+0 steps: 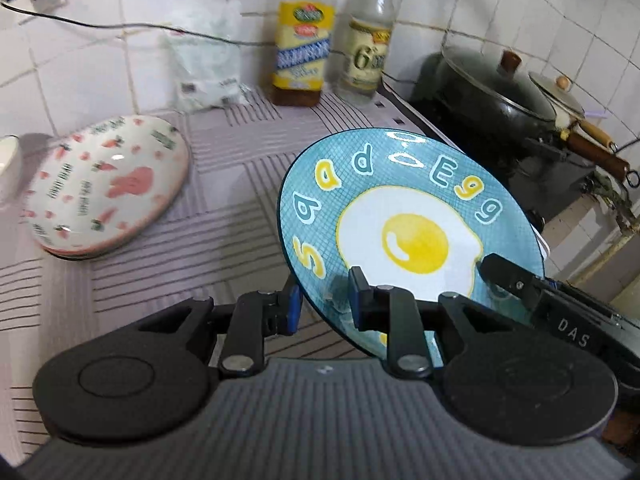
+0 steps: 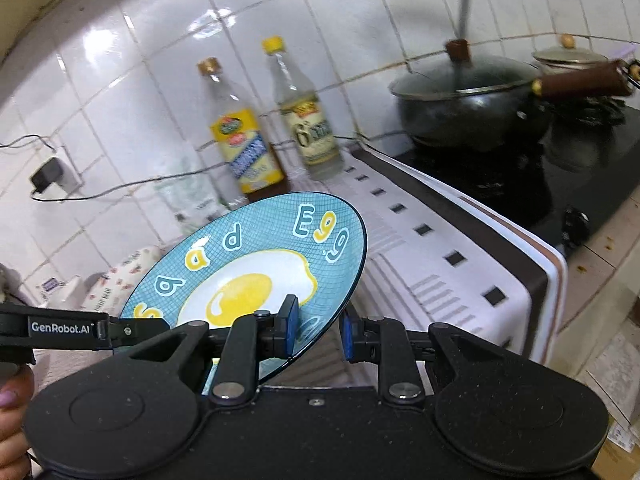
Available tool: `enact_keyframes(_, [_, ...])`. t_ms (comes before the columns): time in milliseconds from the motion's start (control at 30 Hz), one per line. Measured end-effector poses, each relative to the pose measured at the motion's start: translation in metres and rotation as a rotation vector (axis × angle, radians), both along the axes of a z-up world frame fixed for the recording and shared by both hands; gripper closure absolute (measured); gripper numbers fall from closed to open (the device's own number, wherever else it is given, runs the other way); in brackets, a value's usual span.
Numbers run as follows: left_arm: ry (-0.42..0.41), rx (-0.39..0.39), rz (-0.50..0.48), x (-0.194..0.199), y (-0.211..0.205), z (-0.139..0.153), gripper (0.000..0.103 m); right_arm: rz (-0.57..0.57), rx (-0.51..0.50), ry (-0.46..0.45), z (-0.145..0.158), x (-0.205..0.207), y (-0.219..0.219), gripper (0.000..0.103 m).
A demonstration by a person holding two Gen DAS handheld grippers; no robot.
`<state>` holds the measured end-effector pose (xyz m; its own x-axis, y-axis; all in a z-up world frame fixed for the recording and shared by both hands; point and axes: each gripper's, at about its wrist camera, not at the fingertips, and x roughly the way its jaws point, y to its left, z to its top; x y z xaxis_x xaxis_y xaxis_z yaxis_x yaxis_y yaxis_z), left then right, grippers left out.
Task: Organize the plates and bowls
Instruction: 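Lift the blue egg plate and carry it toward the stacked plates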
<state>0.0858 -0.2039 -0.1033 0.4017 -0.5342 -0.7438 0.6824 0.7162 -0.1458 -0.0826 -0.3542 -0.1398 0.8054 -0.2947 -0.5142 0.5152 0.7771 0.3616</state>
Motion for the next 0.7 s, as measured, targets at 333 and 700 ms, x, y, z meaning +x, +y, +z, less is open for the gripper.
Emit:
enact_keyframes(333, [-0.08, -0.02, 0.115, 0.004, 0.045, 0.03, 0.081, 0.105, -0.021, -0.072, 0.022, 0.028, 0.023, 0.077])
enact_keyframes(700, [-0.071, -0.016, 0.272, 0.039, 0.098, 0.032, 0.081, 0.234, -0.008, -0.078, 0.026, 0.08, 0.059, 0.077])
